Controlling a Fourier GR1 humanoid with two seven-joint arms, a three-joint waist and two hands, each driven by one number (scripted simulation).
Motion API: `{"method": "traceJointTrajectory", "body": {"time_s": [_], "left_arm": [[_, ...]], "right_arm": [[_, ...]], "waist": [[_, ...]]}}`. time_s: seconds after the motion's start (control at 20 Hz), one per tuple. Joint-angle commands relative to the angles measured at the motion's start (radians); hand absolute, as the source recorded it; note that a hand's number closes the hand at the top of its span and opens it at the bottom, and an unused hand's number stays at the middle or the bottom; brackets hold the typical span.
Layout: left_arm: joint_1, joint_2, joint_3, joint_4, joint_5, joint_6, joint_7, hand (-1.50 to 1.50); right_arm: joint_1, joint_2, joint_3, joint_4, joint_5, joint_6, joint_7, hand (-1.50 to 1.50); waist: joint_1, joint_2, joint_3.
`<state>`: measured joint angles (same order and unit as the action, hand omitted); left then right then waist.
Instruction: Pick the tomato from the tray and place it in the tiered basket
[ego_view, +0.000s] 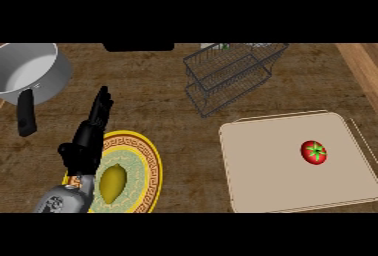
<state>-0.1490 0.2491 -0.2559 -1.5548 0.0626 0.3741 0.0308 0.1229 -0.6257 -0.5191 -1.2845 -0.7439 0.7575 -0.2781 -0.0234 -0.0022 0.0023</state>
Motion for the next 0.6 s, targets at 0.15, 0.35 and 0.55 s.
{"method": "traceJointTrajectory", "body": {"time_s": [0.15, 0.35, 0.55], "left_arm": [[0.034, -0.014, -0.016, 0.009, -0.019, 0.012, -0.023, 0.00], [0.010, -0.007, -0.020, -0.011, -0.030, 0.009, 0.002, 0.00], [-0.055, -0.012, 0.007, 0.004, -0.016, 0.003, 0.043, 0.00]], "right_arm": [[0.092, -0.264, -0.081, -0.207, 0.392, -0.009, -0.059, -1.50], [0.107, -0.349, -0.074, -0.382, 0.561, -0.097, 0.008, -1.50], [0.117, -0.317, 0.019, -0.567, 0.715, -0.206, 0.136, -1.50]], "waist": [[-0.007, -0.002, -0.005], [0.002, -0.004, -0.006], [0.014, 0.002, -0.005]]}}
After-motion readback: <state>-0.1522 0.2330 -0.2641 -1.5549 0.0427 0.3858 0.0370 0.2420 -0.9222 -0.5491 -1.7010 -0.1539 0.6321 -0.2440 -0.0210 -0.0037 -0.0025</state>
